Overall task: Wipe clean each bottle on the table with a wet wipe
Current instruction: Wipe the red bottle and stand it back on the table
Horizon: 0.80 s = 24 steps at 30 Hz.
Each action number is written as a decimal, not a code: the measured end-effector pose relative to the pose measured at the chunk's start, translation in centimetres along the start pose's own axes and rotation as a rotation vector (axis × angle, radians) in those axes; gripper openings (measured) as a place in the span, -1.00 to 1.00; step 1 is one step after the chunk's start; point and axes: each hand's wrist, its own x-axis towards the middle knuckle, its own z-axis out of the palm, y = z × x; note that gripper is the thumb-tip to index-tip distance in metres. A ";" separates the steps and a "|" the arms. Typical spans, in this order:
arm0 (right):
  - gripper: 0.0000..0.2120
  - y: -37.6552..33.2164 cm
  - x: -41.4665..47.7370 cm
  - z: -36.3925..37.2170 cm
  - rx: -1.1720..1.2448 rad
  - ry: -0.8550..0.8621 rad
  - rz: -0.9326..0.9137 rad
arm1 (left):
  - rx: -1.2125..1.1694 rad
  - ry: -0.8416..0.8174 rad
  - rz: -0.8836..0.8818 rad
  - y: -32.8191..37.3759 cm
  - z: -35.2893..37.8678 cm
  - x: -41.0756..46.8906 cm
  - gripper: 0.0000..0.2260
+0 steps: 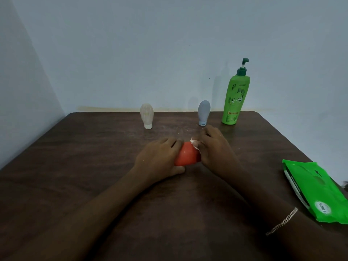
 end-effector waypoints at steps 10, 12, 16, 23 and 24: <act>-0.86 -0.5 -0.3 0.0 0.058 0.002 0.096 | -0.054 -0.040 -0.085 0.7 -0.2 0.1 -0.28; -0.84 -1.3 -0.6 0.2 0.110 -0.019 0.088 | -0.072 -0.031 -0.103 0.7 -0.3 0.2 -0.31; -0.84 -3.0 -0.9 1.1 0.168 -0.057 0.081 | -0.087 -0.016 -0.096 0.9 -0.3 0.1 -0.37; -0.86 -0.5 0.3 0.2 0.093 0.088 0.294 | -0.027 -0.010 -0.056 1.0 -0.4 -0.1 -0.32; -0.86 0.0 0.2 -0.2 0.109 0.074 0.283 | -0.018 -0.011 -0.051 1.0 -0.4 -0.1 -0.31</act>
